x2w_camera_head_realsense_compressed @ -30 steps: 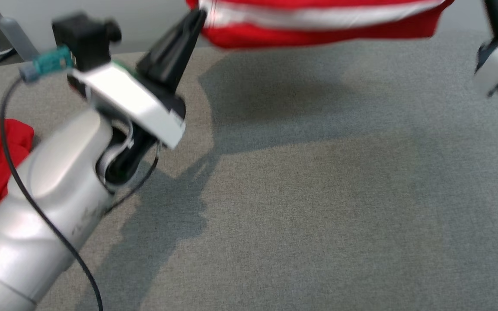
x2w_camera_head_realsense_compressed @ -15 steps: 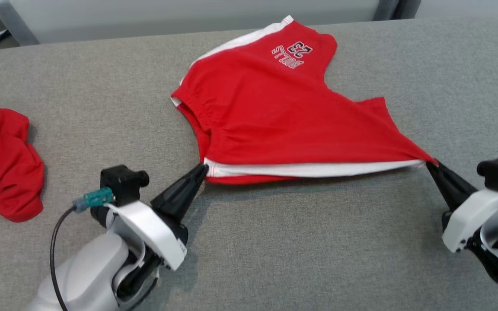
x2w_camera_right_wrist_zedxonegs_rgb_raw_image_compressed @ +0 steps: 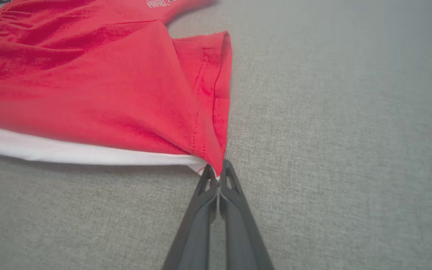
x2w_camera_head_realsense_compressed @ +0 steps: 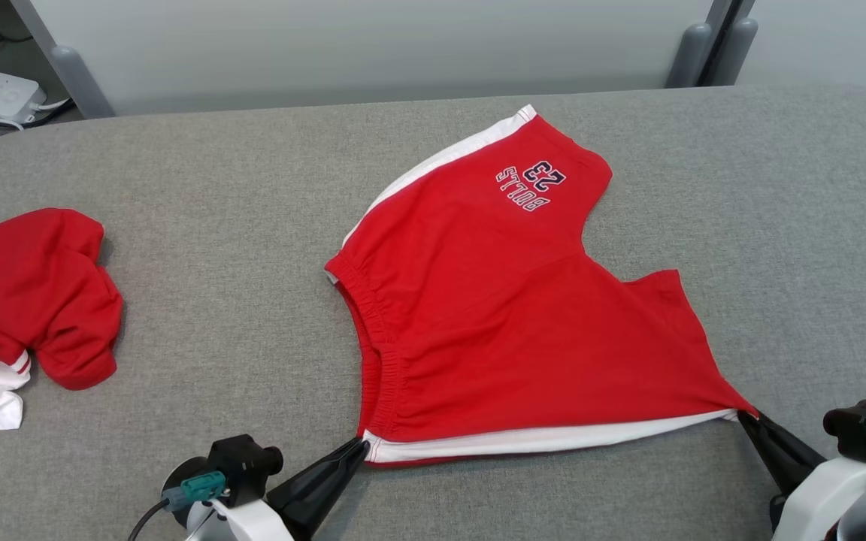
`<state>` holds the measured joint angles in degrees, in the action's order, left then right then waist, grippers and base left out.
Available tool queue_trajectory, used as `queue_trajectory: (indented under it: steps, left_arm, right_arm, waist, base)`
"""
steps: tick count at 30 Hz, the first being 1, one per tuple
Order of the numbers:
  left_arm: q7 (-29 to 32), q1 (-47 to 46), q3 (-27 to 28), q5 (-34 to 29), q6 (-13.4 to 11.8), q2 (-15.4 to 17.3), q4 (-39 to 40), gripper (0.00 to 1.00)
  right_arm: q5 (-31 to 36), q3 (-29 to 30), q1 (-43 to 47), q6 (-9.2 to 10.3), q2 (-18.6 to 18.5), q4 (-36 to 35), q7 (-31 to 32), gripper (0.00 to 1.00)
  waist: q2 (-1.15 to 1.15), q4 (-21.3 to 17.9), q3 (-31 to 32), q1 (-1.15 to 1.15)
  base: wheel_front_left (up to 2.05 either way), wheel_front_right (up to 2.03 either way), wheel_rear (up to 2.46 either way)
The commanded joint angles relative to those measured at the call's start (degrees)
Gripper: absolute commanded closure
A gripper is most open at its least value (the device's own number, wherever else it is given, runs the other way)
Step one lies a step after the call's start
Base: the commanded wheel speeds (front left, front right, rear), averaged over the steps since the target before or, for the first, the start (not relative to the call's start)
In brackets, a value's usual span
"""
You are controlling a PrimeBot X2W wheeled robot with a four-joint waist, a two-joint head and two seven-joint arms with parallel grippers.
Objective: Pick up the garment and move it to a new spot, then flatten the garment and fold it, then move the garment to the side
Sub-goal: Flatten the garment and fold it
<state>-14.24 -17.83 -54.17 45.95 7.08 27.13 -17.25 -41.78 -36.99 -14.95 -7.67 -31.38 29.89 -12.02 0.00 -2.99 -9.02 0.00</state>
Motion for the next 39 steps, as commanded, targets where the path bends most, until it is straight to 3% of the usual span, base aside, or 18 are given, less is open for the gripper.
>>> queue_trajectory:
  steps: [1, 7, 8, 10, 11, 12, 13, 14, 19, 24, 32, 36, 39]
  left_arm:
    - [-0.7, -0.9, 1.9, -0.4, 0.4, 2.0, 0.6, 1.0]
    - [-0.8, 0.0, 2.6, -0.3, 0.4, 0.2, -2.7, 1.0]
    - [-0.8, 0.1, 2.7, 0.1, 0.4, -0.5, -3.6, 0.91]
    - [-0.8, -0.1, 2.3, -0.3, 0.4, -1.5, -5.6, 0.62]
    - [-0.8, -0.1, 2.4, -0.1, 0.4, -2.3, -6.6, 0.55]
    - [-0.8, -0.1, 2.5, 0.1, 0.4, -3.0, -7.8, 0.41]
    - [-0.8, -0.2, 2.5, -0.1, 0.4, -3.6, -9.0, 0.07]
    - [-0.8, -0.2, 2.6, 0.0, 0.4, -4.2, -10.3, 0.0]
    - [-0.8, 1.4, 8.7, 4.1, -0.4, -7.6, -12.6, 0.0]
    - [-0.8, 4.9, 18.5, 3.1, -3.9, -8.4, -8.9, 0.0]
    - [-0.8, 12.9, 33.6, -8.8, -9.4, -11.3, 5.7, 0.0]
    - [-0.8, 15.7, 41.7, -15.9, -10.0, -15.4, 13.0, 0.0]
    - [-0.8, 16.7, 44.5, -20.3, -9.9, -17.1, 15.0, 0.0]
  right_arm:
    - [0.6, 0.1, 1.2, 0.19, -1.6, -1.1, -0.1, 1.0]
    - [3.2, 4.3, 5.1, 0.19, -0.1, -4.0, 2.7, 1.0]
    - [3.6, 5.1, 5.6, 0.19, 0.2, -4.3, 3.2, 0.8]
    - [4.6, 6.6, 6.4, 0.19, 0.9, -4.8, 3.7, 0.27]
    - [5.2, 7.2, 6.7, 0.19, 1.2, -5.1, 3.9, 0.0]
    - [5.8, 7.9, 6.9, 0.19, 1.6, -5.4, 3.9, 0.0]
    - [6.3, 8.5, 7.1, 0.19, 2.0, -5.7, 4.0, 0.0]
    - [7.0, 9.2, 7.3, 0.19, 2.3, -6.0, 3.8, 0.0]
    - [9.9, 12.9, 7.4, 0.19, 4.2, -7.4, 1.8, 0.0]
    - [13.6, 16.0, 6.9, 0.19, 6.7, -9.3, -0.8, 0.0]
    - [18.5, 18.7, 8.1, 0.19, 11.6, -13.3, -2.8, 0.0]
    - [21.2, 21.6, 8.9, 0.19, 14.3, -16.9, -2.9, 0.0]
    - [22.4, 22.8, 10.0, 0.19, 15.7, -18.6, -2.9, 0.0]
  waist:
    - [0.0, 0.1, 0.1, 0.0]
    - [0.0, -0.1, 0.9, 0.0]
    - [0.0, -0.1, 1.0, 0.0]
    - [0.0, -0.2, 1.3, 0.0]
    - [0.0, -0.3, 1.4, 0.0]
    - [0.0, -0.4, 1.5, 0.0]
    - [0.0, -0.5, 1.6, 0.0]
    - [0.0, -0.5, 1.7, 0.0]
    - [0.0, -1.1, 2.0, 0.0]
    - [0.0, -1.2, 3.0, 0.0]
    - [0.0, 1.3, 5.6, 0.0]
    - [0.0, 2.5, 6.9, 0.0]
    - [0.0, 3.0, 7.9, 0.0]
  base:
    - [0.0, 0.0, 0.0]
    - [0.0, 0.0, 0.0]
    - [0.0, 0.0, 0.0]
    - [0.0, 0.0, 0.0]
    - [0.0, 0.0, 0.0]
    - [0.0, 0.0, 0.0]
    - [0.0, 0.0, 0.0]
    - [0.0, 0.0, 0.0]
    - [0.0, 0.0, 0.0]
    - [0.0, 0.0, 0.0]
    - [0.0, 0.0, 0.0]
    - [0.0, 0.0, 0.0]
    - [0.0, 0.0, 0.0]
